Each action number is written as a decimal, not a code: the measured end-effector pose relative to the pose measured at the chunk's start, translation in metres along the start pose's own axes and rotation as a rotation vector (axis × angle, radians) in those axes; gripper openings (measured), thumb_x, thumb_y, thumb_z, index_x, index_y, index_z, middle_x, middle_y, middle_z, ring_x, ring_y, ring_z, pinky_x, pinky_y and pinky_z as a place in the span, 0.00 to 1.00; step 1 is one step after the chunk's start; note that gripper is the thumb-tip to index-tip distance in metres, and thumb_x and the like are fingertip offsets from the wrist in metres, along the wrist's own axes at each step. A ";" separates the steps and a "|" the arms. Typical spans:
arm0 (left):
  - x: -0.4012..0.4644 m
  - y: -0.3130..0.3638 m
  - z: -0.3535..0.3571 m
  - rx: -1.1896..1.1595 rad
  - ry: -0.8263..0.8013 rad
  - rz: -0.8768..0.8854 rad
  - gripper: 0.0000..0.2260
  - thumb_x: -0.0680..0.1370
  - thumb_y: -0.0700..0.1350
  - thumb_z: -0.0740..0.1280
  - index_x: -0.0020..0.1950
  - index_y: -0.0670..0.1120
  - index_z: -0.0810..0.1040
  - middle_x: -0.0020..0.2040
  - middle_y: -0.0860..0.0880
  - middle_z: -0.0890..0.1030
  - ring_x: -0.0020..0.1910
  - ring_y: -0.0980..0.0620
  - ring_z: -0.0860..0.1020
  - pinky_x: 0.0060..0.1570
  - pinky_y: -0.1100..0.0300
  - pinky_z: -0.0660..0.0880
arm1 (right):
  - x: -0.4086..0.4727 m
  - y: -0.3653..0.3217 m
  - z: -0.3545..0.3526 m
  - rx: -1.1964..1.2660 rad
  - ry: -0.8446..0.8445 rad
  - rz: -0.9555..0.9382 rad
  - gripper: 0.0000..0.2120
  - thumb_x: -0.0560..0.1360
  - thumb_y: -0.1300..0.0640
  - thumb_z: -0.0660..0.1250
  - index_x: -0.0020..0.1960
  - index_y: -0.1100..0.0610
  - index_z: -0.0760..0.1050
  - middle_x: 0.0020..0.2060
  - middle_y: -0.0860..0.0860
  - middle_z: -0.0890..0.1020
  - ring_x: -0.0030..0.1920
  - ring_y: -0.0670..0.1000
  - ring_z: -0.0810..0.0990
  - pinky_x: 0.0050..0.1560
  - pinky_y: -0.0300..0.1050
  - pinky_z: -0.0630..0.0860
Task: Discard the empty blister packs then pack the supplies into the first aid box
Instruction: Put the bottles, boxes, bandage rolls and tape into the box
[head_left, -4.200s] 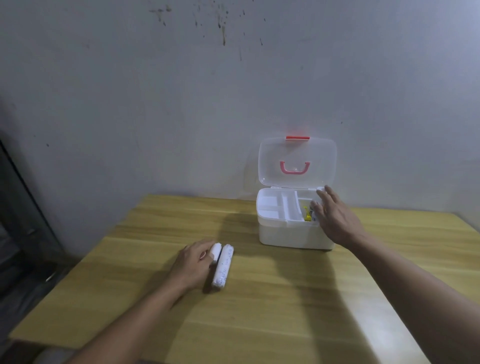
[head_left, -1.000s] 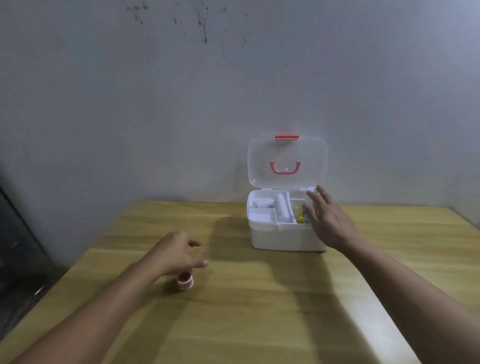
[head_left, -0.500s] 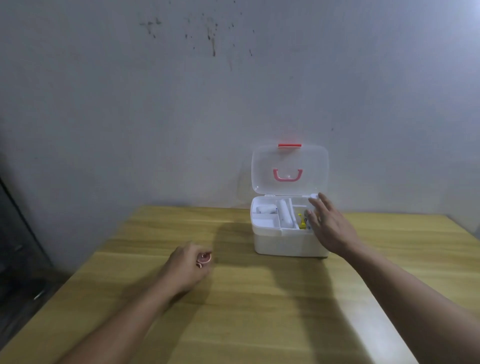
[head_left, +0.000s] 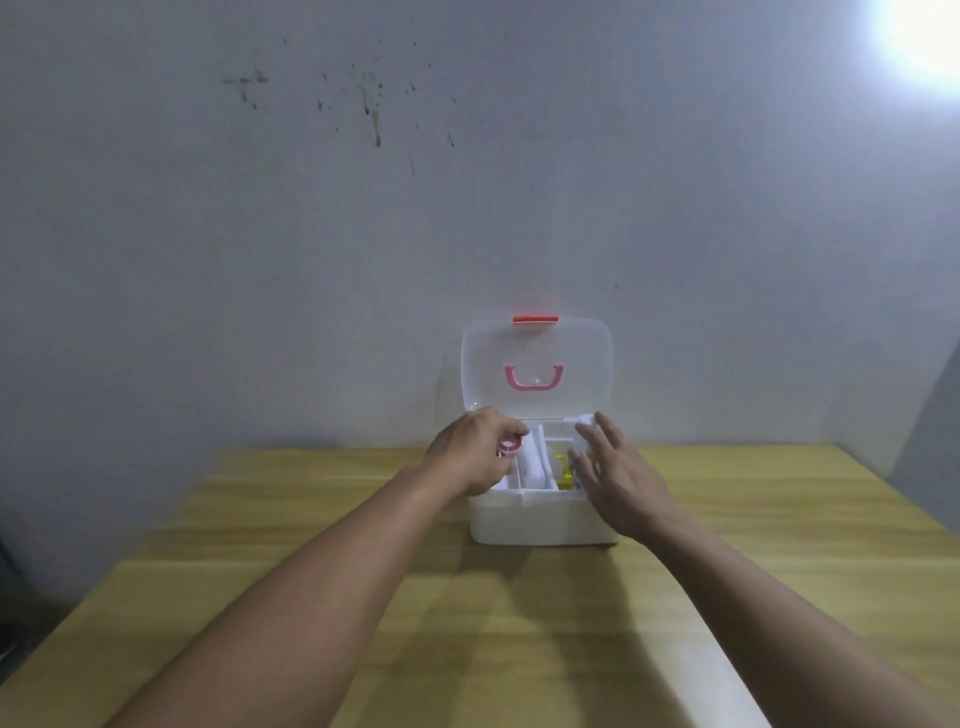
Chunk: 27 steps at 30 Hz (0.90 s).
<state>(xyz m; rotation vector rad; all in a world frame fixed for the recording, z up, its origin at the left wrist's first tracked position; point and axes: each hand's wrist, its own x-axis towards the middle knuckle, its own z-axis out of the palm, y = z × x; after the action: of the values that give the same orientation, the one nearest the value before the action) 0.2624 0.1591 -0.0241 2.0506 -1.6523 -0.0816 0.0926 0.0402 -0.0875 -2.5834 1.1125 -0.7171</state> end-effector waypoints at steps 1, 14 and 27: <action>0.002 -0.001 0.003 0.022 -0.010 -0.001 0.18 0.73 0.43 0.70 0.62 0.52 0.78 0.56 0.49 0.79 0.53 0.48 0.79 0.55 0.54 0.76 | 0.000 0.000 0.000 -0.001 0.001 -0.004 0.25 0.80 0.41 0.50 0.74 0.50 0.59 0.78 0.53 0.56 0.72 0.56 0.66 0.65 0.53 0.68; 0.009 -0.017 0.025 0.086 0.036 -0.061 0.18 0.76 0.48 0.61 0.65 0.51 0.76 0.68 0.50 0.72 0.70 0.48 0.65 0.64 0.51 0.59 | 0.001 0.003 0.002 -0.009 0.012 -0.010 0.25 0.80 0.40 0.49 0.74 0.48 0.58 0.78 0.51 0.55 0.71 0.56 0.67 0.64 0.54 0.70; 0.001 -0.017 0.037 0.246 -0.202 -0.041 0.24 0.82 0.49 0.45 0.78 0.46 0.48 0.80 0.51 0.47 0.78 0.55 0.44 0.74 0.39 0.38 | 0.000 0.004 0.003 -0.013 0.019 -0.018 0.25 0.80 0.39 0.49 0.73 0.48 0.59 0.77 0.51 0.56 0.66 0.56 0.73 0.60 0.52 0.71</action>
<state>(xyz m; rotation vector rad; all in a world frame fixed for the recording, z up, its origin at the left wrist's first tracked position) 0.2647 0.1475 -0.0634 2.3256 -1.8182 -0.1069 0.0918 0.0371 -0.0916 -2.6059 1.1043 -0.7425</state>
